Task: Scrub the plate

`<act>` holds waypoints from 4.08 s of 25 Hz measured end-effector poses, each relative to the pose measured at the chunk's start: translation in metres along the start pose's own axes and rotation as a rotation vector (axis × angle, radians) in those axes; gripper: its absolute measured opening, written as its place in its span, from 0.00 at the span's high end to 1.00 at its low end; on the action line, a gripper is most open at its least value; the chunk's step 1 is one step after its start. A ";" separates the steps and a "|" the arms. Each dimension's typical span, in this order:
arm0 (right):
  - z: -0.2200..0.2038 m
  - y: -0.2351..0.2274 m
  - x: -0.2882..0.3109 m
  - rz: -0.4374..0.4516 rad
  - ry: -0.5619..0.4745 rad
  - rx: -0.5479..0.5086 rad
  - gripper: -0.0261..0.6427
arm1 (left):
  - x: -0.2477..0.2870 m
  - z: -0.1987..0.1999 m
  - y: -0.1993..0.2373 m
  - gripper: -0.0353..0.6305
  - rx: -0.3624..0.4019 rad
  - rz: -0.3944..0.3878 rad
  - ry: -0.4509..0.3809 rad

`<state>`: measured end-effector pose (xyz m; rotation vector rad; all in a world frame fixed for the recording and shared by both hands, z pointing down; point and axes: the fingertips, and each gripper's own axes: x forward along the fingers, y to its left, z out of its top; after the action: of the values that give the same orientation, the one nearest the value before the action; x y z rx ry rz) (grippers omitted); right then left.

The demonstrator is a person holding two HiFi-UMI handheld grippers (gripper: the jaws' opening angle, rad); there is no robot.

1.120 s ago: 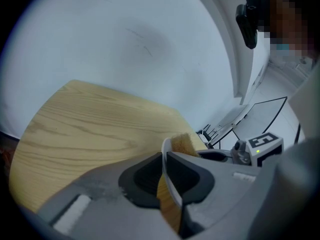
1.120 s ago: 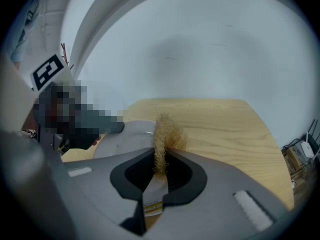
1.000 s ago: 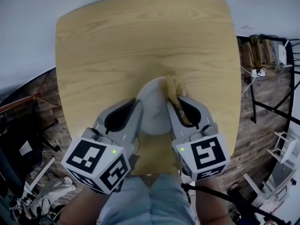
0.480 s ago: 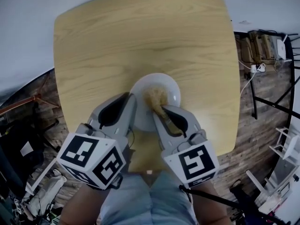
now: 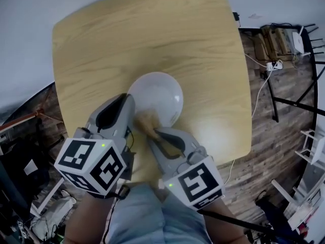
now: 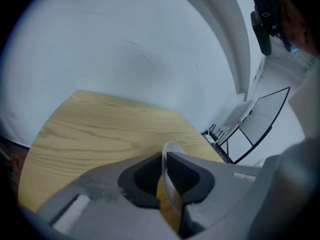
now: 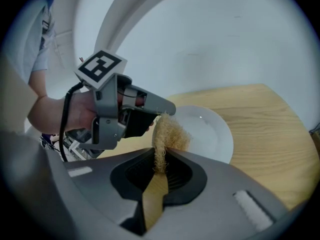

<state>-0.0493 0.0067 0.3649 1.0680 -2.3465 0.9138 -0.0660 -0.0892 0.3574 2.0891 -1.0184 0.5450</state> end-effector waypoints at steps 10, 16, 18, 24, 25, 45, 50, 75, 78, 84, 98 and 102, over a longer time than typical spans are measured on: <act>0.005 -0.003 -0.035 -0.018 -0.052 -0.007 0.90 | -0.002 -0.005 -0.010 0.87 0.036 0.023 0.000; 0.009 -0.042 -0.044 -0.099 -0.039 -0.004 0.90 | -0.001 -0.003 -0.014 0.87 0.031 0.022 0.004; 0.012 -0.058 -0.043 -0.136 -0.036 -0.002 0.90 | 0.000 -0.004 -0.013 0.87 0.018 0.022 0.010; 0.024 -0.090 -0.029 -0.215 -0.020 -0.016 0.90 | 0.002 -0.008 -0.007 0.87 -0.009 0.013 0.037; 0.024 -0.094 -0.025 -0.224 -0.015 -0.024 0.90 | 0.002 -0.007 -0.007 0.87 -0.011 0.009 0.039; 0.004 -0.088 -0.012 -0.204 0.032 0.010 0.90 | 0.004 0.000 -0.012 0.87 -0.035 0.001 0.026; -0.005 -0.070 -0.015 -0.158 0.021 0.060 0.90 | 0.003 0.000 -0.014 0.87 -0.023 0.004 0.017; 0.002 -0.058 -0.054 -0.108 -0.076 0.051 0.90 | 0.004 -0.009 -0.035 0.87 0.047 0.016 0.012; 0.003 -0.089 -0.053 -0.178 -0.055 0.036 0.90 | 0.006 -0.009 -0.033 0.87 0.037 0.007 0.015; -0.005 -0.107 -0.037 -0.211 0.004 -0.008 0.90 | 0.004 -0.009 -0.029 0.87 0.015 -0.012 0.024; -0.029 -0.089 -0.042 -0.191 0.000 0.093 0.90 | 0.003 -0.007 -0.027 0.87 0.025 -0.008 0.013; -0.033 -0.073 -0.043 -0.160 -0.009 0.135 0.90 | 0.002 -0.007 -0.028 0.87 0.040 -0.003 0.007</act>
<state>0.0367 0.0157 0.3912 1.2947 -2.1949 1.0191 -0.0427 -0.0738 0.3511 2.1218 -1.0077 0.5755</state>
